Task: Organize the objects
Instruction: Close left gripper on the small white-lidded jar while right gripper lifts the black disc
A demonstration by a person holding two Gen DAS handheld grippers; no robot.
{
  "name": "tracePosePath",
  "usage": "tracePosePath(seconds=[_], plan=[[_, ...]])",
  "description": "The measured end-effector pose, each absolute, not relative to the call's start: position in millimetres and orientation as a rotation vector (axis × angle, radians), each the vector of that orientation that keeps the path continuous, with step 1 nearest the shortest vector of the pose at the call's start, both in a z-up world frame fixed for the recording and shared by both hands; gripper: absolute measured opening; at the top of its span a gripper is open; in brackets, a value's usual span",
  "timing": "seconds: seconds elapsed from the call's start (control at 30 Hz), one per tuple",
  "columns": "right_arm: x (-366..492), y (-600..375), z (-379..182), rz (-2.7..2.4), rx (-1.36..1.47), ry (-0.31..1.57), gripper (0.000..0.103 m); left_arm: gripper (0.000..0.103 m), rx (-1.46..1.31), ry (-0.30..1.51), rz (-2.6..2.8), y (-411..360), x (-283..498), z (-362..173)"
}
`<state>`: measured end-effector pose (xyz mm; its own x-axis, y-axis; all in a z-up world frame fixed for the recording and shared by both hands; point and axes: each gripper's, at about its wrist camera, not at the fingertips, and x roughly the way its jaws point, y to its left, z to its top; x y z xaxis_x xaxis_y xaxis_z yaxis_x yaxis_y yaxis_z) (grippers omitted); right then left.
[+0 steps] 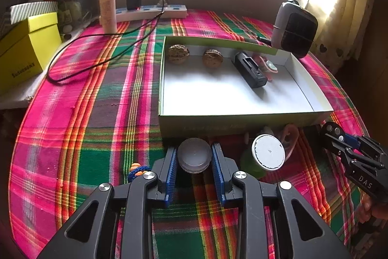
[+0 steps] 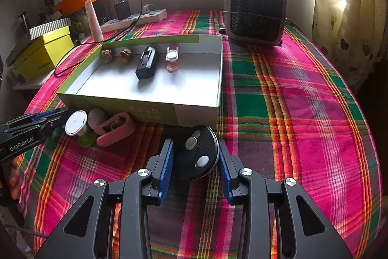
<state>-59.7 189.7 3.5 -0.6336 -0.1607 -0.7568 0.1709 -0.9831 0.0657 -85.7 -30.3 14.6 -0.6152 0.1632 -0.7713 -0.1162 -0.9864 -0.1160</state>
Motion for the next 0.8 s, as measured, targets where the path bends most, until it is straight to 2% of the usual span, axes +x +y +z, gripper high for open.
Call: tracePosePath(seconds=[0.8], plan=[[-49.2, 183.1, 24.8, -2.689, 1.158, 0.015, 0.036, 0.026, -1.227, -0.086, 2.701, -30.3, -71.4, 35.8]])
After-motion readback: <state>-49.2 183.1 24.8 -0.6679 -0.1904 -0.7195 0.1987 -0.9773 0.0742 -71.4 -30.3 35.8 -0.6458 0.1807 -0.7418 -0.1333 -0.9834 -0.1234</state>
